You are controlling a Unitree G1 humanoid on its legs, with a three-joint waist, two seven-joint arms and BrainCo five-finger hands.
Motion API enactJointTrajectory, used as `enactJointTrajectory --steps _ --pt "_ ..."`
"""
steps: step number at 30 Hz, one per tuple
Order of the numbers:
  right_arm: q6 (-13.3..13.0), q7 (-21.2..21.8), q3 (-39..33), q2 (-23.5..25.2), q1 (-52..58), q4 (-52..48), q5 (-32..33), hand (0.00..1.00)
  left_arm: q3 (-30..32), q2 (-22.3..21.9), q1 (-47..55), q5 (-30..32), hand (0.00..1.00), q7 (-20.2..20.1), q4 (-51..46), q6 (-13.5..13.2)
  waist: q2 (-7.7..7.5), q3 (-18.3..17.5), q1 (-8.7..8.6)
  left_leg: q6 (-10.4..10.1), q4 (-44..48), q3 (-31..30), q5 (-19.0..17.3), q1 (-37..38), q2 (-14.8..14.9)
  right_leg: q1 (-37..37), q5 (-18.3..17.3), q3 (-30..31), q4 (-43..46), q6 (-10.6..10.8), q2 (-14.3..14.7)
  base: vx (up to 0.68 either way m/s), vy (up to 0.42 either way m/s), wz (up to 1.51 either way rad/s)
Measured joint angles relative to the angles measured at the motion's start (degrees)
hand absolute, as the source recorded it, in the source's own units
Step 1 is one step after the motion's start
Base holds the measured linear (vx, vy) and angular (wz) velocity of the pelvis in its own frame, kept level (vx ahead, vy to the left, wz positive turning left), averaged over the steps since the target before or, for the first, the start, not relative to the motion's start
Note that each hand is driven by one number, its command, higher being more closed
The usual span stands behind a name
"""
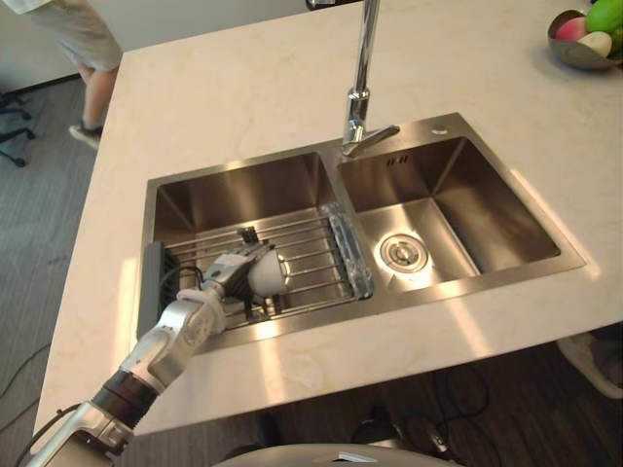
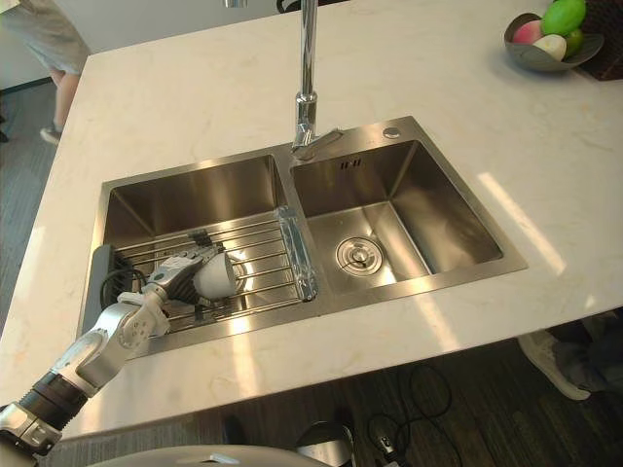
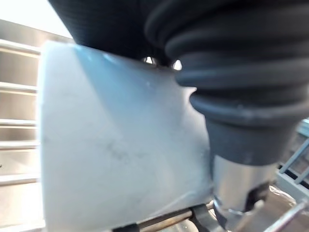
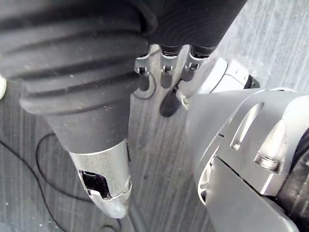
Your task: Walk over to the sink, pick up the cup, carry it to the dishwasher, place the cup inside the dishwasher, then close the dishwasher door
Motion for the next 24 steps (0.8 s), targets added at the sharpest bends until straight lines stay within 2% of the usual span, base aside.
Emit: enactJointTrajectory --steps 7,9,10,15,18,20,23,24 --pt "-0.15 -0.06 0.1 -0.03 0.0 -0.04 0.0 0.0 -0.04 0.0 -1.83 1.56 1.0 -1.22 0.87 -0.65 0.03 -0.02 -0.87 -0.02 0.0 0.19 0.01 0.04 0.03 -0.02 0.17 0.02 -0.17 0.29 0.0 0.0 0.0 0.0" --pt "-0.27 -0.03 0.2 -0.03 0.0 -0.09 -0.01 0.0 -0.19 0.18 -2.37 1.74 1.0 0.27 2.23 -4.22 0.2 -0.11 -1.04 -0.03 0.0 0.26 -0.02 0.02 0.03 -0.01 0.35 0.02 -0.3 0.6 0.0 0.0 0.0 0.0" --pt "-0.29 -0.02 0.21 -0.04 0.0 -0.09 -0.02 0.0 -0.3 0.18 -2.45 1.68 1.0 1.11 2.8 -5.06 0.39 -0.24 -1.09 -0.05 0.0 0.28 -0.04 0.02 0.03 -0.01 0.35 0.02 -0.33 0.61 0.01 0.0 0.0 0.0" --pt "-1.51 0.0 2.39 -0.17 0.0 -0.34 -0.51 0.0 -1.01 1.45 -1.33 0.97 1.0 8.45 3.26 -7.52 0.24 -0.12 -1.39 -0.1 0.01 0.35 -0.14 -0.12 0.02 -0.02 0.36 -0.12 -0.58 0.62 0.01 0.0 0.0 0.0" --pt "-1.5 -0.03 2.47 -0.2 0.04 -1.44 -1.2 0.0 -0.8 3.04 1.98 0.6 1.0 16.16 3.32 -10.48 0.25 -0.09 -1.35 -0.1 0.01 0.33 -0.18 -0.18 0.01 -0.03 0.33 -0.32 -0.61 0.59 0.01 0.0 0.0 0.0" --pt "-1.51 -0.08 2.55 -0.36 0.03 -2.04 -1.26 0.0 1.25 3.19 3.25 0.6 1.0 19.89 3.18 -10.99 0.26 -0.1 -0.91 -0.11 0.02 0.12 -0.18 -0.24 0.0 0.03 0.31 -0.48 -0.6 0.57 0.01 0.0 0.0 0.04" --pt "-1.64 -0.2 4.61 -1.45 0.05 -2.27 -4.65 0.0 8.7 3.76 6.74 0.92 1.0 24.9 0.64 -12.18 0.27 -0.1 0.39 -0.11 0.02 -0.39 -0.15 -0.31 -0.03 0.22 0.26 -0.87 -0.52 0.53 0.01 0.0 -0.002 0.08" --pt "-2.02 -0.25 4.68 -1.65 0.28 -2.56 -6.76 0.0 12.41 4.4 8.41 1.09 1.0 27.36 -1.57 -13.4 0.29 -0.11 1.02 -0.12 0.02 -0.85 -0.09 -0.54 -0.05 0.28 0.22 -1.57 -0.47 0.53 0.01 -0.01 -0.016 0.17"
